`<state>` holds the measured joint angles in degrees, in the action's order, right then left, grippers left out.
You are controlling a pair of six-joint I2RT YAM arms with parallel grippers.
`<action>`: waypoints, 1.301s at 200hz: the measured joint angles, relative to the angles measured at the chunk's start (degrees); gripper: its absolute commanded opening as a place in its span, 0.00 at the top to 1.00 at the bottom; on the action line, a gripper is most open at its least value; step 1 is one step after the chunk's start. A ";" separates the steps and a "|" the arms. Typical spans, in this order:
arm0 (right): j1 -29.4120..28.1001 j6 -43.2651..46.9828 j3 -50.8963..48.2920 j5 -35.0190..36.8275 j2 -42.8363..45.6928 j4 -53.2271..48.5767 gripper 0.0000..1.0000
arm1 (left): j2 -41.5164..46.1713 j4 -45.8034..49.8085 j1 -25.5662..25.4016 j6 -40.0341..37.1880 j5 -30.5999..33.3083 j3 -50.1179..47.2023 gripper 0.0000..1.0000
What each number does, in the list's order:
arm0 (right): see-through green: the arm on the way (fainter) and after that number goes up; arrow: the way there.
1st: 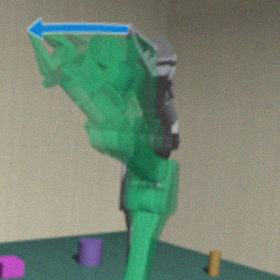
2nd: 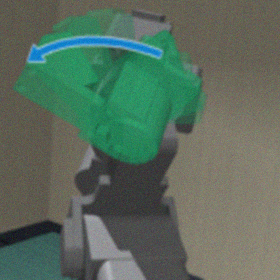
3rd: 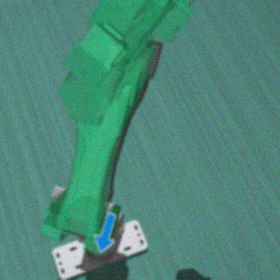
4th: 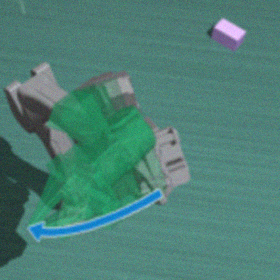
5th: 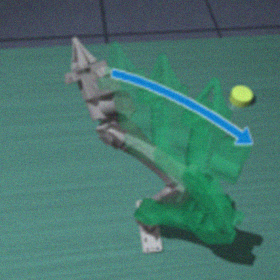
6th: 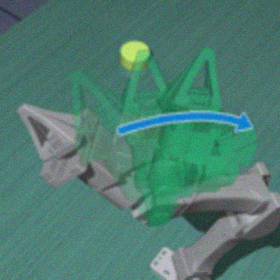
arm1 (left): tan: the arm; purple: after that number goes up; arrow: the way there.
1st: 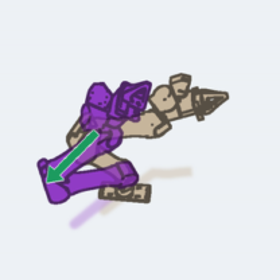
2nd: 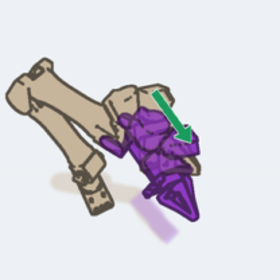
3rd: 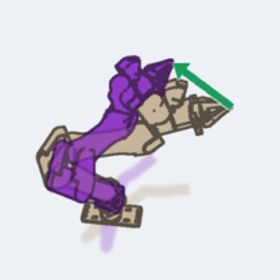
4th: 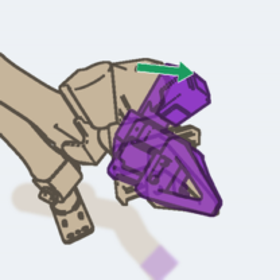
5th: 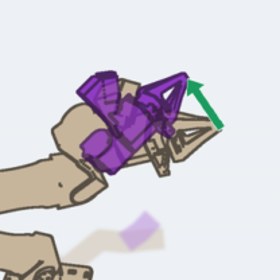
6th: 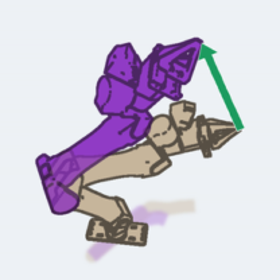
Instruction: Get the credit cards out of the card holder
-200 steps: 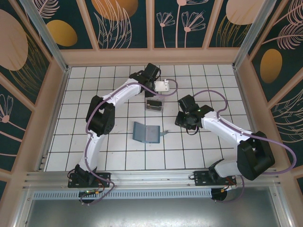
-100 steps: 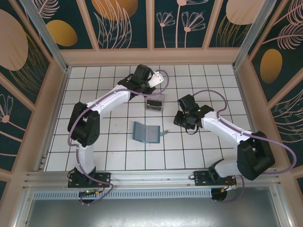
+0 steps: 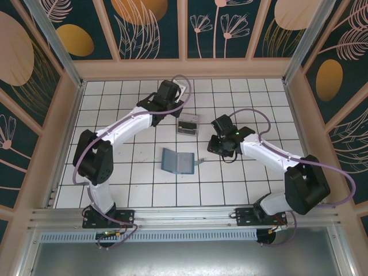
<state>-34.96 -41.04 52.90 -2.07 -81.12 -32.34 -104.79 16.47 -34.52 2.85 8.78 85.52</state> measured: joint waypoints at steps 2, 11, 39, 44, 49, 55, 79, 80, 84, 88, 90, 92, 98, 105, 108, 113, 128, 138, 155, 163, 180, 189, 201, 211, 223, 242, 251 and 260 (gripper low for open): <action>-0.07 0.00 0.09 -0.07 -0.11 0.00 0.68 | 0.37 0.04 0.00 0.83 -0.22 -0.37 0.67; -0.44 0.00 0.31 -0.24 -0.44 0.00 0.68 | 1.79 0.04 0.00 3.87 -0.98 -1.73 0.68; -1.53 -0.04 0.85 -0.81 -1.18 0.20 0.68 | 3.43 0.09 0.02 12.96 -4.31 -2.49 0.71; -1.62 -0.07 0.85 -0.87 -1.36 0.37 0.68 | 3.50 0.11 0.02 14.71 -5.53 -2.49 0.71; -1.73 -0.09 0.85 -0.96 -1.46 0.44 0.68 | 3.50 0.17 0.02 16.26 -6.91 -2.49 0.72; -1.81 -0.17 0.85 -1.01 -1.60 0.46 0.68 | 3.50 0.31 0.00 17.84 -8.61 -2.56 0.71; -1.90 -0.22 0.85 -1.01 -1.81 0.48 0.68 | 3.50 0.74 0.00 23.98 -15.56 -3.61 0.70; -1.90 -0.22 0.85 -1.01 -1.81 0.48 0.68 | 3.50 0.76 0.00 24.17 -15.72 -3.63 0.71; -1.90 -0.22 0.85 -1.01 -1.81 0.48 0.68 | 3.50 1.03 0.00 25.22 -16.68 -3.80 0.70; -1.90 -0.20 0.85 -1.01 -1.81 0.50 0.68 | 3.50 1.46 0.00 26.27 -17.75 -4.02 0.71; -1.90 -0.20 0.85 -1.01 -1.81 0.50 0.68 | 3.50 1.62 0.00 26.62 -18.10 -4.11 0.70; -1.90 -0.20 0.85 -1.01 -1.81 0.50 0.68 | 3.50 1.77 0.00 27.10 -18.58 -4.24 0.70; -1.90 -0.20 0.85 -1.01 -1.81 0.55 0.68 | 3.50 2.10 0.00 28.35 -19.91 -4.66 0.71; -1.90 -0.20 0.85 -1.03 -1.81 0.59 0.68 | 3.50 2.40 -0.02 29.59 -21.22 -5.16 0.70; -1.90 -0.20 0.85 -1.01 -1.81 0.61 0.68 | 3.50 2.49 -0.07 30.08 -21.77 -5.44 0.70; -1.90 -0.20 0.85 -1.01 -1.84 0.63 0.68 | 3.52 2.69 -0.22 31.04 -22.62 -6.03 0.70; -1.90 -0.17 0.90 -1.01 -2.05 0.63 0.68 | 3.91 2.84 -0.44 33.44 -24.65 -8.52 0.70; -1.90 -0.15 1.07 -1.01 -2.21 0.63 0.68 | 4.48 2.93 -0.76 35.04 -25.53 -10.62 0.70; -1.88 0.07 1.18 -1.03 -2.32 0.90 0.68 | 6.19 3.13 -1.44 37.33 -26.71 -14.23 0.71; -1.88 0.22 1.18 -1.03 -2.32 0.92 0.68 | 7.13 3.15 -1.86 38.40 -27.19 -15.72 0.71; -1.68 0.31 1.18 -1.09 -2.47 1.14 0.68 | 8.90 2.99 -2.62 40.19 -28.37 -18.18 0.71; -1.51 0.46 1.18 -1.29 -2.69 1.36 0.68 | 9.57 3.02 -2.93 41.16 -29.22 -19.30 0.71; -1.25 0.72 1.18 -1.44 -3.19 1.88 0.68 | 10.08 2.71 -3.28 42.12 -30.14 -20.63 0.71; -1.11 1.09 1.18 -1.49 -3.65 2.21 0.68 | 10.19 2.62 -3.48 42.84 -30.91 -21.59 0.71; -0.94 1.60 1.18 -1.51 -4.11 2.49 0.68 | 10.19 2.64 -3.74 43.41 -31.45 -22.64 0.71; -0.68 1.77 1.18 -1.77 -4.39 2.71 0.68 | 10.19 2.67 -4.11 44.22 -32.06 -23.93 0.71; -0.59 1.77 1.18 -1.97 -4.39 3.10 0.68 | 10.19 2.67 -4.24 44.46 -32.37 -24.26 0.71; -0.57 1.77 1.18 -2.10 -4.39 3.50 0.68 | 10.19 2.69 -4.50 44.70 -32.39 -24.48 0.71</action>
<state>-35.53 -39.27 54.08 -4.16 -85.52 -28.84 -94.61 19.16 -39.03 47.55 -23.62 61.04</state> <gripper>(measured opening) 0.320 0.289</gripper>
